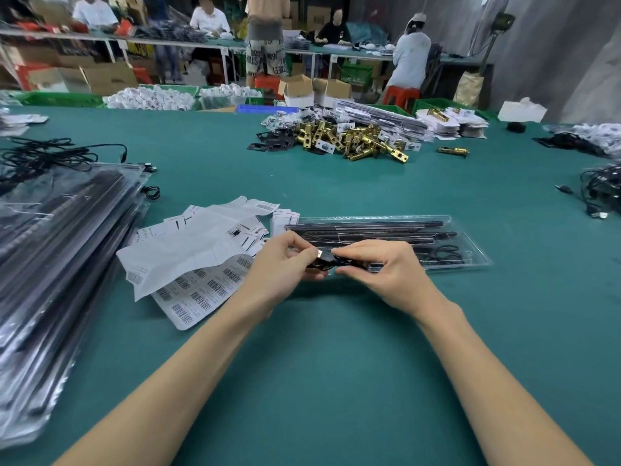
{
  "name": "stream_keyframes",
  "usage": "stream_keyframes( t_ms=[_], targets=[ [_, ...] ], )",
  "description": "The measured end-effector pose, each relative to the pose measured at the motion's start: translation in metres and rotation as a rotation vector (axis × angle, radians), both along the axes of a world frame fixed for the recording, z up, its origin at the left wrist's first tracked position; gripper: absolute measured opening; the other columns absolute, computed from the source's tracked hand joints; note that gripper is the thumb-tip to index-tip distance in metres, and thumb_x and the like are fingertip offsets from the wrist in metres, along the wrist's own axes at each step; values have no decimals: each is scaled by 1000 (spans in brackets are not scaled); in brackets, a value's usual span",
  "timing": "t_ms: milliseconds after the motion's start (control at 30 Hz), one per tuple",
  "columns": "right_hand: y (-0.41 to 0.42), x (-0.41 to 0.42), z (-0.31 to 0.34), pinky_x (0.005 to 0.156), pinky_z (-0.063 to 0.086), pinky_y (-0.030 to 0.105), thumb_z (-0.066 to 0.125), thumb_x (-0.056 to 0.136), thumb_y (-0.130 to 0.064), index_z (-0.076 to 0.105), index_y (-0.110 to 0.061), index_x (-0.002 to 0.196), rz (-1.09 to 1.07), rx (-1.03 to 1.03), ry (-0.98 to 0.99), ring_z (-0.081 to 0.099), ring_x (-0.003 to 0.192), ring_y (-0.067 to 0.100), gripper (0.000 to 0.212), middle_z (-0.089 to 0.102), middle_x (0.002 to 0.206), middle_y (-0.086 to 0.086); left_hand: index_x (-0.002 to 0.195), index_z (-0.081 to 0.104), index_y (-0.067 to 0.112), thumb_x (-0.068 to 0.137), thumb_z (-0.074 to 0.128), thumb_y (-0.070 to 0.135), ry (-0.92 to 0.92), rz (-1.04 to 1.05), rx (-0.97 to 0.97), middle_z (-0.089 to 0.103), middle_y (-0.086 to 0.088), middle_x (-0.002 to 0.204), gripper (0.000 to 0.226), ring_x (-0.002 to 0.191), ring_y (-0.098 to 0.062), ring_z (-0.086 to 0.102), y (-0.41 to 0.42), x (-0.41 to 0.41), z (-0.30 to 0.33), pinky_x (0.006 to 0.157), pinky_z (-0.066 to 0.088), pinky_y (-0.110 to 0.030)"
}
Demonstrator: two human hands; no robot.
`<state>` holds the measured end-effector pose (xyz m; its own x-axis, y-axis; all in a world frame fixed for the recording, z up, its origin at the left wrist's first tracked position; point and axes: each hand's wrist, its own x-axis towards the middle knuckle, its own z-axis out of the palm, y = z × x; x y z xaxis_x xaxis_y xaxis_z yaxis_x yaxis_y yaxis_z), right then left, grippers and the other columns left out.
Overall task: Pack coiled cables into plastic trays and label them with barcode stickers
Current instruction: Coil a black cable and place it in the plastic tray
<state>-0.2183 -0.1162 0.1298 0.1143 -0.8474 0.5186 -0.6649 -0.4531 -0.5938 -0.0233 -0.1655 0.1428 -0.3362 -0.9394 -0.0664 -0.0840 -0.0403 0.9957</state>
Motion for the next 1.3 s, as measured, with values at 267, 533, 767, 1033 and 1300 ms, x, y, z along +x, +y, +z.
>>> stream_keyframes(
  t_ms=[267, 533, 767, 1033, 1300],
  targets=[
    [-10, -1, -2, 69, 48, 28, 80, 84, -13, 71, -16, 124, 71, 25, 117, 62, 76, 22, 41, 73, 91, 6, 98, 55, 13, 98, 57, 15, -72, -17, -122, 77, -1, 78, 3, 71, -22, 75, 1, -1, -7, 83, 60, -42],
    [-13, 5, -15, 73, 50, 30, 77, 86, -12, 75, -15, 117, -28, -132, 169, 63, 79, 21, 32, 76, 94, 1, 88, 56, 18, 99, 56, 31, -268, -52, -243, 72, 0, 65, 17, 44, -14, 58, -4, 4, -1, 54, 46, -22],
    [-7, 8, -21, 68, 54, 38, 73, 89, -21, 78, -20, 110, -140, -220, 201, 59, 80, 18, 21, 75, 95, -9, 112, 66, 34, 75, 84, 36, -716, -276, -704, 63, 15, 109, 41, 93, -6, 55, -39, 63, 20, 78, 41, -14],
    [-2, 8, -20, 68, 55, 41, 77, 88, -14, 77, -16, 112, -122, -213, 266, 56, 84, 20, 24, 74, 91, -9, 95, 78, 16, 80, 77, 12, -740, -329, -820, 73, 0, 110, 15, 98, -22, 65, -42, 69, 13, 88, 49, -32],
    [2, 9, -19, 74, 55, 37, 75, 87, -10, 77, -15, 110, -105, -213, 269, 60, 84, 20, 23, 74, 97, -7, 87, 78, 14, 81, 75, 5, -593, -307, -891, 66, 1, 96, 11, 90, -15, 63, -45, 71, 7, 86, 53, -36]
  ],
)
